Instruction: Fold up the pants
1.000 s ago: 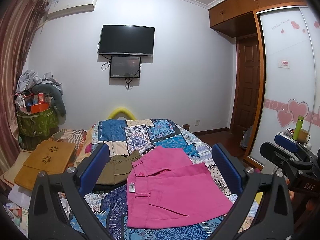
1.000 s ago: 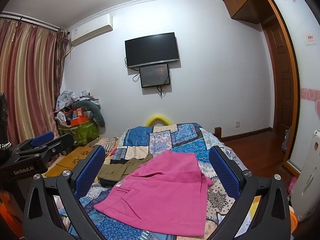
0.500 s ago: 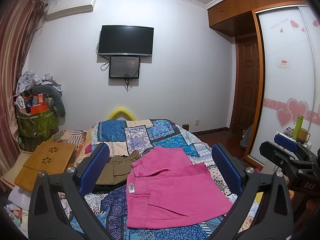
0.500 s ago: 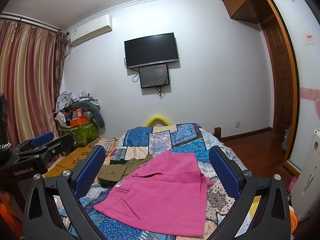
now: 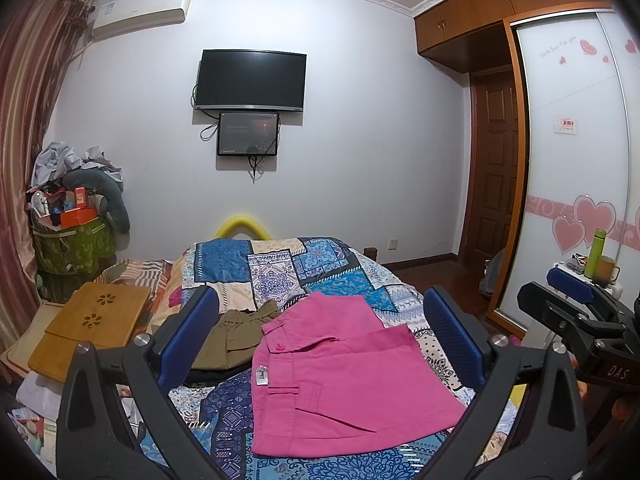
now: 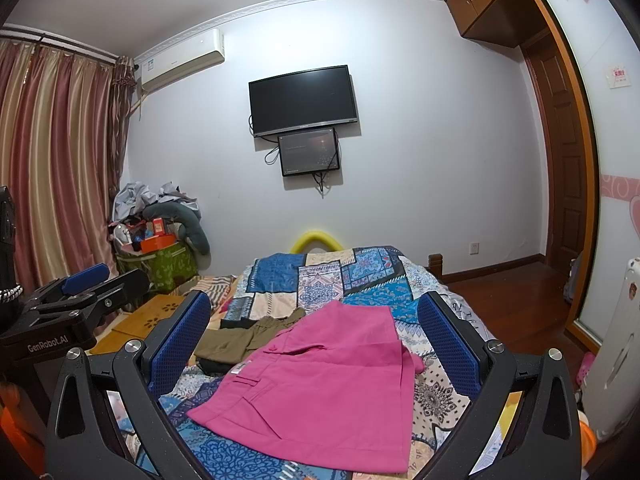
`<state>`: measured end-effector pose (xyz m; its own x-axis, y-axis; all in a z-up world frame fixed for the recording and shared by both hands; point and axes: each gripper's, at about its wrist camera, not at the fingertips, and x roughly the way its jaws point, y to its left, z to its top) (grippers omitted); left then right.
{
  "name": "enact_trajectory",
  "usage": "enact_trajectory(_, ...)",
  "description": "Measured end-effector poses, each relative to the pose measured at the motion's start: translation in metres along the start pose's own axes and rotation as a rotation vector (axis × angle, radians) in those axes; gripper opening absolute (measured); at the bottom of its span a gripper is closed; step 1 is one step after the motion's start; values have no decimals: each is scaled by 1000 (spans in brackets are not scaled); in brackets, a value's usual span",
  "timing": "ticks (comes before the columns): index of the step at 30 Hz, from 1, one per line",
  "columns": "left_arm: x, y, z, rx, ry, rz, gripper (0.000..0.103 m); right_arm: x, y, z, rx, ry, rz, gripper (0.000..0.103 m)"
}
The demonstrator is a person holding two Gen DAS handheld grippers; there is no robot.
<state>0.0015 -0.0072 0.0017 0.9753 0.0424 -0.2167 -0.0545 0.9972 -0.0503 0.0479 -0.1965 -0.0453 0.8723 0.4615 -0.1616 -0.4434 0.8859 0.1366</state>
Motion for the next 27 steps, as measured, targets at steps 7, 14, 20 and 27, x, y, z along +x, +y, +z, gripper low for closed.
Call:
enact_trajectory(7, 2, -3, -1, 6, 3, 0, 103, -1, 0, 0, 0, 0, 0, 103)
enact_trajectory(14, 3, -4, -2, 7, 4, 1, 103, -1, 0, 0, 0, 0, 1, 103)
enact_trajectory(20, 16, -2, -3, 7, 26, 2, 103, 7, -5, -1, 3, 15, -2, 103)
enact_trajectory(27, 63, 7, -7, 20, 121, 13, 103, 38, -19, -9, 0, 77, -14, 103)
